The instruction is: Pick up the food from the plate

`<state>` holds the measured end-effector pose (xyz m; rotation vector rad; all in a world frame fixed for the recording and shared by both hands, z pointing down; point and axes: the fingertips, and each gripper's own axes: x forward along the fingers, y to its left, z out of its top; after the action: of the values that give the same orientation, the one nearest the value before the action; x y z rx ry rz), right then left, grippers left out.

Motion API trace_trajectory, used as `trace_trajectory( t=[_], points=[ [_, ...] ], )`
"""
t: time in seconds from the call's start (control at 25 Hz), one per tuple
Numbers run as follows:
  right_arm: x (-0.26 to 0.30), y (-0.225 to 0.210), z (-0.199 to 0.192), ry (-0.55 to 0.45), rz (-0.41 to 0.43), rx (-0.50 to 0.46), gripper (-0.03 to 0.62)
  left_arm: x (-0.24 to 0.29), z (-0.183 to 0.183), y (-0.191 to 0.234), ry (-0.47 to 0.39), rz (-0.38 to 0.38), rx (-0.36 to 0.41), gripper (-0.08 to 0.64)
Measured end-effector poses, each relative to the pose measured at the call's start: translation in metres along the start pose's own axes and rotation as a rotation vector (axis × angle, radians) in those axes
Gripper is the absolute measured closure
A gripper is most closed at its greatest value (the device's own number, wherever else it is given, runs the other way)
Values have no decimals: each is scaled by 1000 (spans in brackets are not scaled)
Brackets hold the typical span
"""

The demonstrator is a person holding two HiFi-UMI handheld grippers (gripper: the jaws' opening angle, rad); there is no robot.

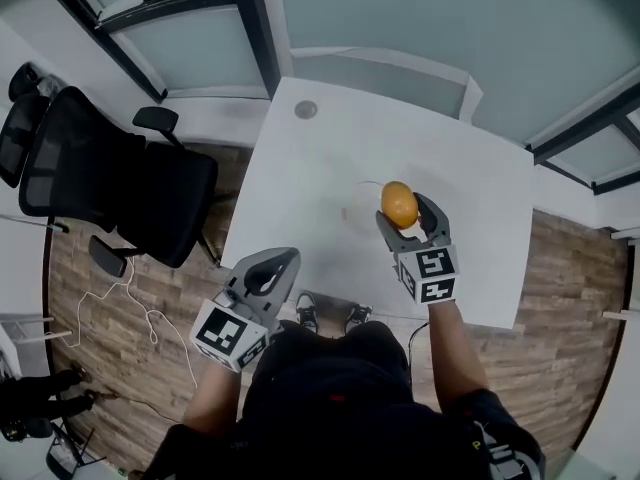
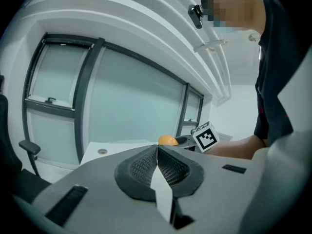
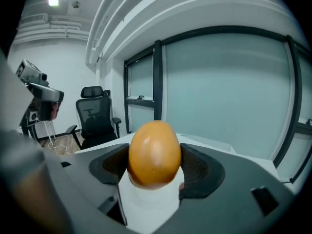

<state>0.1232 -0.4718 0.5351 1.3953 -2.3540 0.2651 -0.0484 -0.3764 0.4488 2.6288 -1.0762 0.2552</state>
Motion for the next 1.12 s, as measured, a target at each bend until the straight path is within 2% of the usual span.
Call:
trace_trajectory(
  t=[0.4, 0.64, 0.84, 1.12],
  points=[
    [-109, -6, 82, -196, -129, -95, 250, 14, 57, -38, -107, -120, 135, 537],
    [-157, -15, 105, -271, -196, -63, 250, 22, 90, -60, -168, -170, 212, 537],
    [-193, -10, 128, -351, -192, -68, 250, 26, 105, -65, -193, -159, 241, 537],
    [-218, -7, 151, -421, -197, -96, 250, 17, 104, -54, -190, -110, 226, 537]
  ],
)
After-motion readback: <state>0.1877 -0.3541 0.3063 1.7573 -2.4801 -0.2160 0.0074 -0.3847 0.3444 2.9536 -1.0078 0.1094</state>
